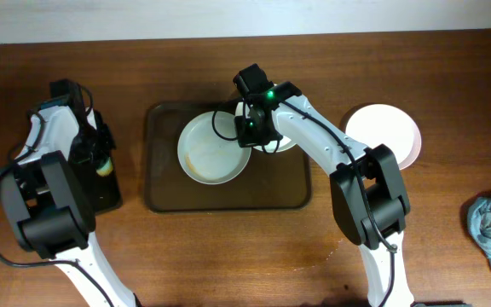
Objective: Clean dirty plates on tray and stack at the side
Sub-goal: 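Lift the white plate and stack it on the pinkish plate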
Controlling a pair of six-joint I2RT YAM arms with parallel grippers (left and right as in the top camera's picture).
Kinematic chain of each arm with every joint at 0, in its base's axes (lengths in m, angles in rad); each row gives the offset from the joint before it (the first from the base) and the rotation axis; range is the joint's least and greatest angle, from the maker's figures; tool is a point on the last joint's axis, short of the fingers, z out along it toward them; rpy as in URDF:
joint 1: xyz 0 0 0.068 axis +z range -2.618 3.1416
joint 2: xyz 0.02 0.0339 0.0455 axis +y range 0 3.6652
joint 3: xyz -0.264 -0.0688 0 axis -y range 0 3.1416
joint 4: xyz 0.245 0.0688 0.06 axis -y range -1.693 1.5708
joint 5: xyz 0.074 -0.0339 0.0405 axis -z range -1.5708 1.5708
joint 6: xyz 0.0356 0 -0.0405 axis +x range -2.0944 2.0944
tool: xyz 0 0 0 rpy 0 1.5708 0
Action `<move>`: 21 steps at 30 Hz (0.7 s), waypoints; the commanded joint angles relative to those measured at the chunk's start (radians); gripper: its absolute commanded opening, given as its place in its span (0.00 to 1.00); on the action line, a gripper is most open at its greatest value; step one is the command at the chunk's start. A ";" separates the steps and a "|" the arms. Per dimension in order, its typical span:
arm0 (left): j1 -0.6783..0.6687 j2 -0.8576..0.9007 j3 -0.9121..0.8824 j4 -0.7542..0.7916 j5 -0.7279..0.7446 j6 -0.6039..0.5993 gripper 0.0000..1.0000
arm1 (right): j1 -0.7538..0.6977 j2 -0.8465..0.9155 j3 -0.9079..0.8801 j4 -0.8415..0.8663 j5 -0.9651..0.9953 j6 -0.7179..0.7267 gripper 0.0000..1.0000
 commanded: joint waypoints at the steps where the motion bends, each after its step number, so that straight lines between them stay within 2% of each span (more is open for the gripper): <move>1: -0.057 0.038 -0.037 0.072 0.039 0.051 0.01 | 0.003 -0.003 0.016 0.002 0.034 -0.031 0.04; 5: -0.119 0.038 -0.037 0.081 0.038 0.104 0.01 | 0.003 -0.003 0.045 0.003 0.101 -0.079 0.04; 10: -0.120 0.038 -0.037 -0.043 0.038 0.242 0.00 | 0.005 -0.003 0.230 -0.044 0.251 -0.192 0.04; 15: -0.122 0.038 -0.037 -0.131 0.038 0.318 0.00 | 0.011 -0.014 0.374 -0.142 0.443 -0.245 0.04; 18: -0.122 0.038 -0.037 -0.077 0.039 0.280 0.00 | 0.060 -0.029 0.392 -0.168 0.507 -0.281 0.04; 20: -0.122 0.037 0.017 -0.083 0.047 0.219 0.00 | 0.134 -0.029 0.392 -0.190 0.654 -0.293 0.04; 21: -0.122 0.037 0.063 -0.114 0.071 0.219 0.01 | 0.186 -0.029 0.392 -0.198 0.801 -0.293 0.04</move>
